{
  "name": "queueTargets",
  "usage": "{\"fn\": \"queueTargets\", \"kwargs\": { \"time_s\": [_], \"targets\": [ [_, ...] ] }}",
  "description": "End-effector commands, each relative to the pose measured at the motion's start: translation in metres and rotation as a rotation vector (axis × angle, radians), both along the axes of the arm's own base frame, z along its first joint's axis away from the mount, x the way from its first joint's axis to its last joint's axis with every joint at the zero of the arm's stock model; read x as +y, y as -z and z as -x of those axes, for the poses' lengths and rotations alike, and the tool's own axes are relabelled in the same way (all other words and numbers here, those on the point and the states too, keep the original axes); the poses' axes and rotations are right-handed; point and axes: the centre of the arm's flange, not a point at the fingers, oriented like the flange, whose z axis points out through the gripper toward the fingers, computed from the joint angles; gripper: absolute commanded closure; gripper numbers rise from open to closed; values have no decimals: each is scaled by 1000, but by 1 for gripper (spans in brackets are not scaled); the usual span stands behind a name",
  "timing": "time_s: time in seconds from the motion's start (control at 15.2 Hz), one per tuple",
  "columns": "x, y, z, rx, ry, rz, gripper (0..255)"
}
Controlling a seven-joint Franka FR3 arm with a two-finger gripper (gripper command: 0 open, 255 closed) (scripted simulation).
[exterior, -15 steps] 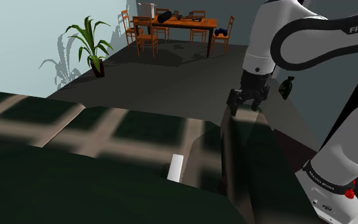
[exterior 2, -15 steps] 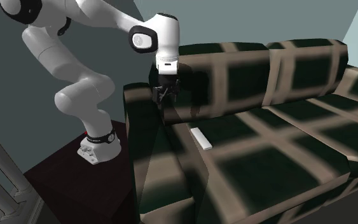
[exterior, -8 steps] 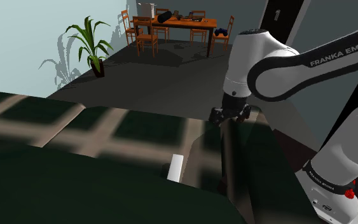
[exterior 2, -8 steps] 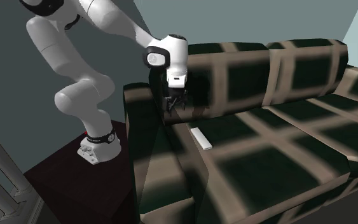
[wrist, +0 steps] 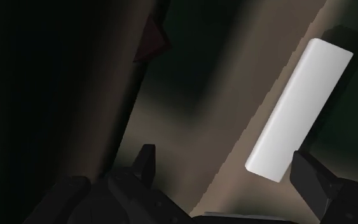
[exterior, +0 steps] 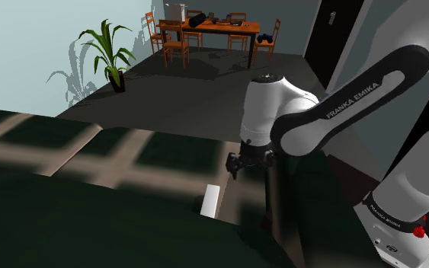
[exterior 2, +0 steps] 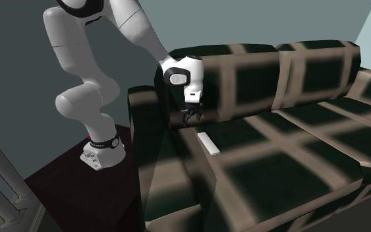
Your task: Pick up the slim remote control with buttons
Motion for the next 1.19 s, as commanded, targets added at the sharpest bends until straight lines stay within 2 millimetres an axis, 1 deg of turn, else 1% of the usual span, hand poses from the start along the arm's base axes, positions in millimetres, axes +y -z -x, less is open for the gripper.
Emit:
{"fn": "queueTargets", "kwargs": {
  "time_s": [0.0,0.79,0.86,1.12],
  "targets": [
    [14,21,-10,-5,27,-4,0],
    [105,139,-62,-22,166,-2,0],
    [110,145,-65,-23,173,-1,0],
    [110,166,-65,-23,173,-1,0]
  ]
}}
